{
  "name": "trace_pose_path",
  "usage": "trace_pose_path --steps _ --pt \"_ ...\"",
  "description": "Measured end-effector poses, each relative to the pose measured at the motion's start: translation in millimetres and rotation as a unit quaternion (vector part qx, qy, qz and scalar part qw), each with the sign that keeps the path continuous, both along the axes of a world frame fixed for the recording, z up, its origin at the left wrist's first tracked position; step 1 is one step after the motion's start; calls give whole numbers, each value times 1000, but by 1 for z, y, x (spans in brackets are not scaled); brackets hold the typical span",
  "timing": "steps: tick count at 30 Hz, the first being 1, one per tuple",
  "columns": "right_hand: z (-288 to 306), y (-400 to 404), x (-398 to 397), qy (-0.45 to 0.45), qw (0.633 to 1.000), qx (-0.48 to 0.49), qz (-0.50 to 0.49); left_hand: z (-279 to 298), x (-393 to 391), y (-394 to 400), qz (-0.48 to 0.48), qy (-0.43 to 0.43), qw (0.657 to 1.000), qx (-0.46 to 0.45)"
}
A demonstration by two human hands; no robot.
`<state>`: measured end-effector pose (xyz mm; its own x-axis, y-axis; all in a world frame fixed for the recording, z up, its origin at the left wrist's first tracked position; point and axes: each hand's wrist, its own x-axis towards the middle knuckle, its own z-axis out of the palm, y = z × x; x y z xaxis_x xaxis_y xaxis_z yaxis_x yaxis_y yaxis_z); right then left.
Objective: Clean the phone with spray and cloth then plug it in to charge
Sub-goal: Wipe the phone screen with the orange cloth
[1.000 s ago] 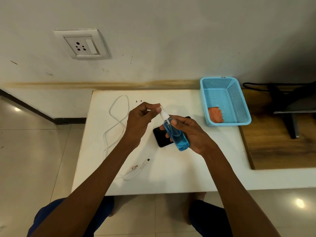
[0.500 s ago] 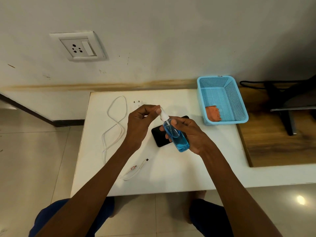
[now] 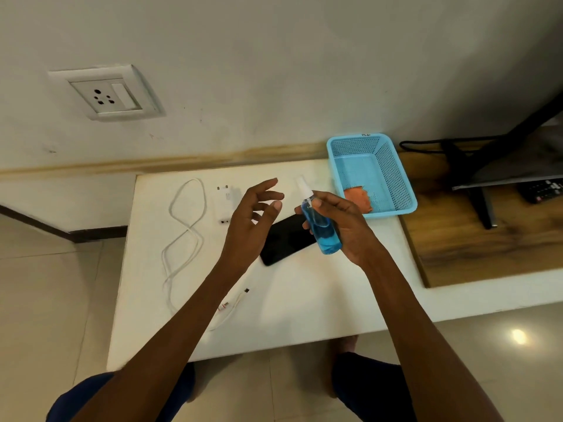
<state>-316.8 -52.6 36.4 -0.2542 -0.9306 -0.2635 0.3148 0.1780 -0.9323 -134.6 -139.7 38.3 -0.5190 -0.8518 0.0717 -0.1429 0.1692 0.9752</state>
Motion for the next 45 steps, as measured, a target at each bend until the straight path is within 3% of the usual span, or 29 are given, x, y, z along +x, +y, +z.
trace_pose_path --steps 4,10,15,18,25,31,45 --pt "0 18 -27 6 996 -25 -88 -1 -13 12 -24 -37 999 -21" --pt "1 50 -63 83 967 -13 -242 -11 -29 33 -96 -94 989 -68" --pt "10 60 -82 112 946 -16 -303 -14 -38 41 -114 -121 981 -101" --pt "13 60 -85 141 943 3 -301 -18 -38 43 -122 -124 979 -107" --pt "15 81 -107 316 902 94 -279 -22 -39 46 -130 -129 974 -131" --pt "7 96 -114 389 873 143 -257 -21 -41 48 -135 -135 972 -135" --pt "1 98 -109 369 886 180 -216 -17 -32 34 -123 -183 966 -136"
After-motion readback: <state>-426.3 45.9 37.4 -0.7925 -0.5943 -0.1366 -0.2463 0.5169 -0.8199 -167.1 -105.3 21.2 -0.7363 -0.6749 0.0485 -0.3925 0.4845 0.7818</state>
